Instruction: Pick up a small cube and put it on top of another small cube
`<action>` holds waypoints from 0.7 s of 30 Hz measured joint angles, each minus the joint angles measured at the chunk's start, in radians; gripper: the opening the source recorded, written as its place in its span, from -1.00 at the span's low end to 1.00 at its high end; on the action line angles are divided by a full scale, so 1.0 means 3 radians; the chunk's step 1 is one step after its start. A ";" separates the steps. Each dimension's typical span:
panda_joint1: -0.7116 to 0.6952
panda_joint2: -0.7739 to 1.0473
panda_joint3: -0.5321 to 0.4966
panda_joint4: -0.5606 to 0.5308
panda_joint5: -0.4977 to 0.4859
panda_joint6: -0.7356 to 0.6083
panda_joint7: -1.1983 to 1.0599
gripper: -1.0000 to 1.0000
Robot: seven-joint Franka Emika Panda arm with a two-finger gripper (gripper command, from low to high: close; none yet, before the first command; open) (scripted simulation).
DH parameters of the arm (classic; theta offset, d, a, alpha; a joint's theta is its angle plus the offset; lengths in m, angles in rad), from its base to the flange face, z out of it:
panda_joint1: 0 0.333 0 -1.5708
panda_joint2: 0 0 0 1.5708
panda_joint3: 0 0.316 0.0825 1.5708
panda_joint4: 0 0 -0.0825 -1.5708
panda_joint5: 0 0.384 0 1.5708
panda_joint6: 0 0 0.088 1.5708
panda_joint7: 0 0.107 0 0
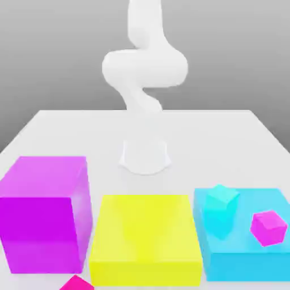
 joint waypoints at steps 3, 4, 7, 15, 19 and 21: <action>-0.0167 0.0242 -0.0253 -0.0092 -0.0149 -0.0102 -0.0203 0.00; -0.0224 0.0320 -0.0342 -0.0127 -0.0193 -0.0134 -0.0269 0.00; -0.0397 0.0548 -0.0623 -0.0233 -0.0304 -0.0231 -0.0481 0.00; -0.0707 0.1081 -0.1199 -0.0746 -0.0487 0.0006 -0.0900 0.00; -0.0826 0.1344 -0.1458 -0.1064 -0.0509 0.0264 -0.1107 0.00; -0.0886 0.1480 -0.1594 -0.1224 -0.0496 0.0394 -0.1231 0.00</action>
